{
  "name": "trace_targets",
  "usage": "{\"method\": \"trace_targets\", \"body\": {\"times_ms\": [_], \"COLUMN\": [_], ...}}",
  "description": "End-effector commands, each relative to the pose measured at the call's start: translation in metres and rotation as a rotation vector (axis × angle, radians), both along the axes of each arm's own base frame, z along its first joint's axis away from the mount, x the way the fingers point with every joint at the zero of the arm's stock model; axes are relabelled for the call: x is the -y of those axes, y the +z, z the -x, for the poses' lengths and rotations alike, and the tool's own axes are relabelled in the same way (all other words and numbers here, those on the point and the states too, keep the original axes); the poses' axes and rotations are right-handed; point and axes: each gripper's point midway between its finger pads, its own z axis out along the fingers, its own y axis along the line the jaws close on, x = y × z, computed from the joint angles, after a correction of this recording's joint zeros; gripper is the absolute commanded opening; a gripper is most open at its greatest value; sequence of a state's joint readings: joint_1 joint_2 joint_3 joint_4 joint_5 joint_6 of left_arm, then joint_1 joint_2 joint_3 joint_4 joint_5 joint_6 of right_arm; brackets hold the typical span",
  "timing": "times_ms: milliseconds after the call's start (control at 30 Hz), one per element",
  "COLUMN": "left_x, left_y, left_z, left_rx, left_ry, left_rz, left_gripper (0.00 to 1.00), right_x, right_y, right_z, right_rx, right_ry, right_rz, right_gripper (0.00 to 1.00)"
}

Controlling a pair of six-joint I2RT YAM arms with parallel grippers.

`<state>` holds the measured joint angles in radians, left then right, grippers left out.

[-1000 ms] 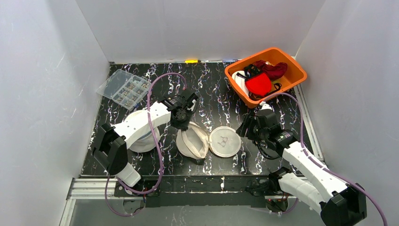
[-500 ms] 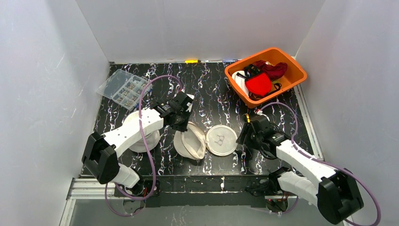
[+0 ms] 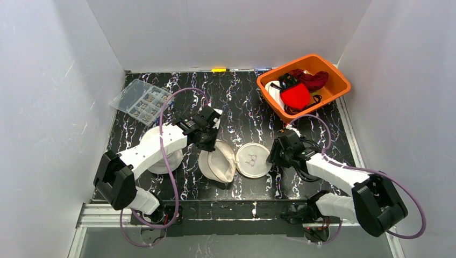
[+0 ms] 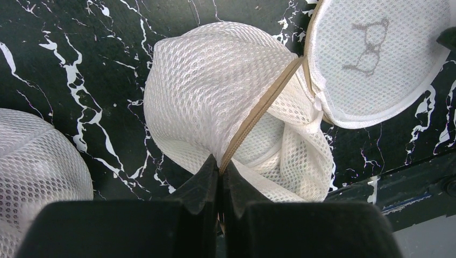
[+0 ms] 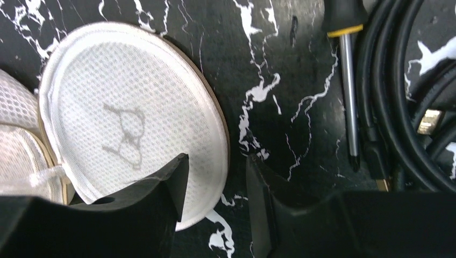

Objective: Unzip the laundry bag and remove the bra
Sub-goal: Close the laundry bag at the center of the board.

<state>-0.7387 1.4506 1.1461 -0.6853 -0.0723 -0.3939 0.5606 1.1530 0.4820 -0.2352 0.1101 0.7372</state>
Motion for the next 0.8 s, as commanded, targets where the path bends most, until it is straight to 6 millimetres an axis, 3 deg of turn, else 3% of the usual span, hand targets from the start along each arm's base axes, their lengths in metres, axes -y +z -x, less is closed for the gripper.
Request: {"method": "trace_targets", "body": {"times_ms": [0, 233, 367, 467, 767], "left_x": [-0.003, -0.001, -0.001, -0.001, 0.007], "left_y": [0.011, 0.014, 0.015, 0.019, 0.04], "left_z": [0.005, 0.005, 0.006, 0.006, 0.0], "left_rx": [0.014, 0.018, 0.019, 0.026, 0.057], "left_ry": [0.002, 0.002, 0.003, 0.004, 0.023], "left_rz": [0.03, 0.043, 0.049, 0.058, 0.113], "left_gripper": [0.0, 0.0, 0.0, 0.0, 0.0], "right_x": [0.012, 0.013, 0.013, 0.009, 0.008], "right_y": [-0.021, -0.04, -0.03, 0.009, 0.179], "right_z": [0.004, 0.016, 0.014, -0.002, -0.043], "right_rx": [-0.034, -0.09, -0.063, 0.034, 0.348], "right_ry": [-0.011, 0.027, 0.02, 0.022, 0.122], "right_rz": [0.102, 0.154, 0.15, 0.128, 0.168], "right_gripper": [0.49, 0.26, 0.03, 0.01, 0.01]}}
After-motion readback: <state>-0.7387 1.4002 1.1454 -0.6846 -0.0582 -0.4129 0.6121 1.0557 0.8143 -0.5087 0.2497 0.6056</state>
